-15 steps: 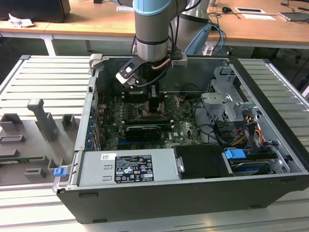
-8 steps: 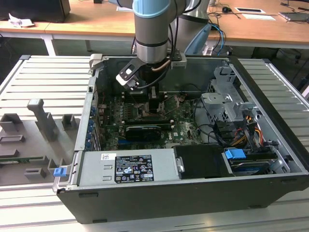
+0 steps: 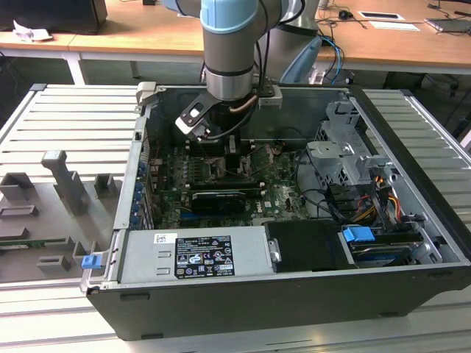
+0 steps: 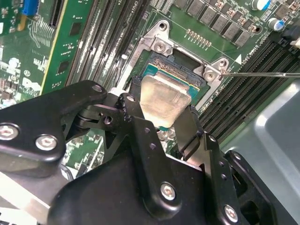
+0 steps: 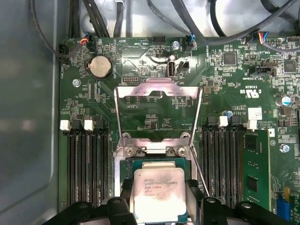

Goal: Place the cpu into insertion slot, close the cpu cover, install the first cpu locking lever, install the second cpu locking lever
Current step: 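Place the cpu into insertion slot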

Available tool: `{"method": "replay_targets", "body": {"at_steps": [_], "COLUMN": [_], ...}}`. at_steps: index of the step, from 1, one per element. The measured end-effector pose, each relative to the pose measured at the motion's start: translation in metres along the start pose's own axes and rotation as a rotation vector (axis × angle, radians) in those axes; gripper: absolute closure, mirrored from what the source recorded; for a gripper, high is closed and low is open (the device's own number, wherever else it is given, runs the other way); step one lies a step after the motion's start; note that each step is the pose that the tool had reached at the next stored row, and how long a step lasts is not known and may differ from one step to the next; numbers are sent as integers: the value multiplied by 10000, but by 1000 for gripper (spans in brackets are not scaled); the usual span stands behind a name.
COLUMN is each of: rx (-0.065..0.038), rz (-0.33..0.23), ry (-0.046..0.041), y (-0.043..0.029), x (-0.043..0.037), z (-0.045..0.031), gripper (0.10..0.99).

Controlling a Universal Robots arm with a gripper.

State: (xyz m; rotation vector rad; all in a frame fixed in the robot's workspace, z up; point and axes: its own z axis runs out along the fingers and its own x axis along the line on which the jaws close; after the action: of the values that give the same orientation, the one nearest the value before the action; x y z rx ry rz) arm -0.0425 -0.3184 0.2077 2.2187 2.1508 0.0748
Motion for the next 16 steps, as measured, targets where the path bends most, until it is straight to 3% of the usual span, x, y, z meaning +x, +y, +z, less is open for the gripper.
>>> {"method": "replay_targets", "body": {"at_steps": [3, 8, 16], "rx": [0, -1, -1], "rz": [136, 155, 151], "ry": [-10, -10, -10], "y": [-49, -22, -41], "x": [-1, 0, 5], "z": [15, 41, 72], "gripper": [557, 557, 557]}}
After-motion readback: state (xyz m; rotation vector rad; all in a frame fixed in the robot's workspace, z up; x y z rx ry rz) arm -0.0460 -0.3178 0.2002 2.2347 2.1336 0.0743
